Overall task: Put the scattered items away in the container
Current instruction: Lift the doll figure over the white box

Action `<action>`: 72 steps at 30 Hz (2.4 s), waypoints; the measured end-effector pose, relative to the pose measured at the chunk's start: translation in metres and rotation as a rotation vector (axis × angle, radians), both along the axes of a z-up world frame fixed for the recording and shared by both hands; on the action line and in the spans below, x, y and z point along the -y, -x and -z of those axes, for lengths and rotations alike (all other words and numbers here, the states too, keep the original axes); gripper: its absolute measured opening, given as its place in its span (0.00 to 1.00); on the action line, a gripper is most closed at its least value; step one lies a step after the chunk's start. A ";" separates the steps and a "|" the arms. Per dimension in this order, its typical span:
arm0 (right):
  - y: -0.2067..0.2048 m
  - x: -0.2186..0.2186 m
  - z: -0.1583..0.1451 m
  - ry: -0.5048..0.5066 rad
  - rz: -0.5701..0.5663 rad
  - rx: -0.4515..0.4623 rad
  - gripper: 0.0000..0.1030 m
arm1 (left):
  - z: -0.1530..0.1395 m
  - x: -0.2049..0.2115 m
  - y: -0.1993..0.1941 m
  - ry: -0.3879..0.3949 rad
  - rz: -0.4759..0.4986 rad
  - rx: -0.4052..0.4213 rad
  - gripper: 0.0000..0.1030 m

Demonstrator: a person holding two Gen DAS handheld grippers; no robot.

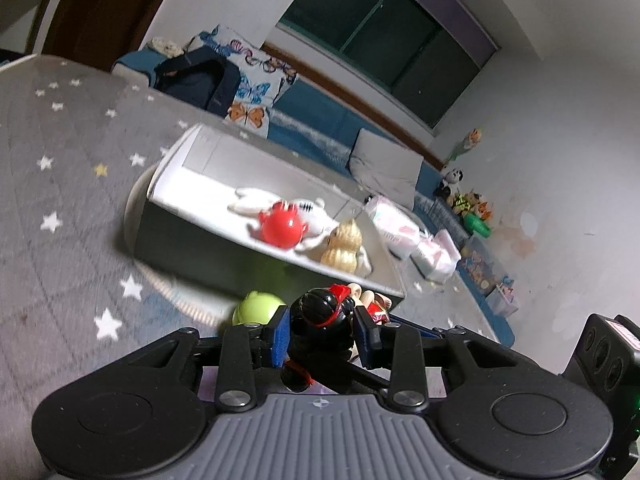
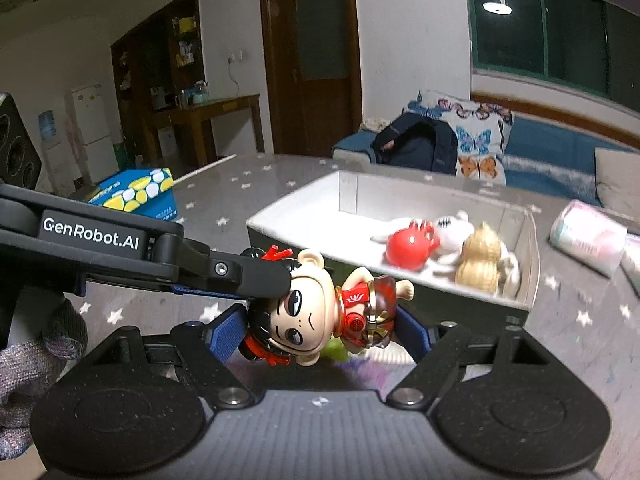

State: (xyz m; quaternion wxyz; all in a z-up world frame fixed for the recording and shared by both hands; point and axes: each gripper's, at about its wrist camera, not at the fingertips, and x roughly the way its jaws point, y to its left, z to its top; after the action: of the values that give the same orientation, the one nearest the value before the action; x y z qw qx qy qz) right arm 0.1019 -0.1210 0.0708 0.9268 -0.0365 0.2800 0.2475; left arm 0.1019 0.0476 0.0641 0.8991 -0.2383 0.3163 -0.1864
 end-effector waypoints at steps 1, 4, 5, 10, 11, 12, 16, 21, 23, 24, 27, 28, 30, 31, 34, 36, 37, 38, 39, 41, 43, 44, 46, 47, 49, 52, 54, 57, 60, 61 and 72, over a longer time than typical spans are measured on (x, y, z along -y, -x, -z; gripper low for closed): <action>-0.002 0.000 -0.002 -0.001 0.000 0.006 0.79 | -0.002 -0.001 -0.002 0.001 -0.002 0.005 0.35; -0.008 -0.002 -0.008 0.000 -0.002 0.022 0.79 | -0.008 -0.003 -0.008 0.003 -0.008 0.018 0.35; -0.010 -0.003 -0.009 0.000 -0.002 0.027 0.79 | -0.010 -0.003 -0.010 0.002 -0.009 0.022 0.35; -0.024 -0.005 -0.016 0.007 -0.007 0.047 0.79 | -0.017 -0.005 -0.023 -0.002 -0.019 0.040 0.34; -0.027 -0.006 -0.018 0.014 -0.010 0.052 0.79 | -0.018 -0.005 -0.025 -0.003 -0.022 0.043 0.34; -0.030 -0.007 -0.019 0.021 -0.013 0.057 0.79 | -0.019 -0.005 -0.028 -0.004 -0.026 0.045 0.33; -0.046 -0.010 -0.023 0.040 -0.022 0.071 0.79 | -0.022 -0.007 -0.044 -0.005 -0.037 0.051 0.33; -0.071 -0.014 -0.027 0.049 -0.039 0.071 0.79 | -0.024 -0.009 -0.069 -0.006 -0.056 0.050 0.33; -0.082 -0.016 -0.027 0.059 -0.046 0.073 0.79 | -0.024 -0.011 -0.079 -0.008 -0.066 0.048 0.33; -0.088 -0.017 -0.027 0.068 -0.050 0.074 0.79 | -0.024 -0.011 -0.085 -0.010 -0.071 0.047 0.33; -0.105 -0.022 -0.026 0.096 -0.065 0.075 0.79 | -0.022 -0.013 -0.101 -0.014 -0.084 0.037 0.33; -0.110 -0.023 -0.025 0.101 -0.071 0.071 0.79 | -0.020 -0.013 -0.107 -0.015 -0.088 0.031 0.33; -0.121 -0.026 -0.023 0.110 -0.083 0.059 0.79 | -0.018 -0.014 -0.116 -0.015 -0.096 0.020 0.33; -0.126 -0.027 -0.021 0.116 -0.088 0.055 0.79 | -0.015 -0.014 -0.121 -0.016 -0.101 0.015 0.33; -0.140 -0.033 -0.017 0.137 -0.105 0.041 0.79 | -0.009 -0.016 -0.133 -0.013 -0.114 -0.003 0.33; -0.147 -0.037 -0.013 0.150 -0.116 0.035 0.79 | -0.005 -0.018 -0.140 -0.010 -0.122 -0.015 0.33; -0.150 -0.038 -0.011 0.153 -0.121 0.032 0.79 | -0.004 -0.019 -0.142 -0.009 -0.126 -0.020 0.33; -0.153 -0.039 -0.010 0.155 -0.125 0.029 0.79 | -0.002 -0.020 -0.144 -0.008 -0.130 -0.024 0.33; -0.155 -0.041 -0.009 0.156 -0.130 0.025 0.79 | -0.001 -0.021 -0.146 -0.007 -0.134 -0.029 0.33; -0.160 -0.043 -0.006 0.157 -0.141 0.015 0.79 | 0.001 -0.023 -0.150 -0.007 -0.140 -0.036 0.33; -0.163 -0.045 -0.004 0.162 -0.154 0.009 0.79 | 0.003 -0.025 -0.151 -0.007 -0.148 -0.042 0.33; -0.165 -0.046 -0.003 0.166 -0.159 0.007 0.79 | 0.004 -0.025 -0.152 -0.008 -0.152 -0.045 0.33; -0.170 -0.048 -0.001 0.172 -0.171 -0.001 0.79 | 0.006 -0.026 -0.154 -0.012 -0.160 -0.052 0.33; -0.172 -0.049 0.001 0.175 -0.176 -0.007 0.79 | 0.007 -0.027 -0.155 -0.016 -0.163 -0.056 0.33; -0.177 -0.050 0.003 0.179 -0.190 -0.023 0.79 | 0.009 -0.026 -0.156 -0.027 -0.168 -0.061 0.33; -0.183 -0.051 0.007 0.185 -0.206 -0.048 0.79 | 0.012 -0.025 -0.160 -0.038 -0.174 -0.073 0.33; -0.187 -0.053 0.009 0.193 -0.215 -0.058 0.79 | 0.015 -0.024 -0.162 -0.044 -0.177 -0.081 0.33; -0.190 -0.053 0.013 0.204 -0.228 -0.071 0.79 | 0.019 -0.024 -0.165 -0.047 -0.178 -0.095 0.33; -0.191 -0.055 0.017 0.209 -0.237 -0.088 0.79 | 0.022 -0.023 -0.167 -0.057 -0.178 -0.109 0.33; -0.191 -0.055 0.018 0.211 -0.240 -0.094 0.79 | 0.023 -0.023 -0.168 -0.060 -0.179 -0.113 0.33; -0.198 -0.059 0.022 0.239 -0.260 -0.129 0.79 | 0.029 -0.023 -0.172 -0.070 -0.176 -0.139 0.33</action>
State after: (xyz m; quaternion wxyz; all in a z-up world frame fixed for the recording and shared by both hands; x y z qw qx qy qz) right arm 0.3003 -0.0625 0.0489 0.8562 -0.1661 0.3593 0.3321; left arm 0.2739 0.0702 0.0352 0.8956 -0.2461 0.3621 -0.0785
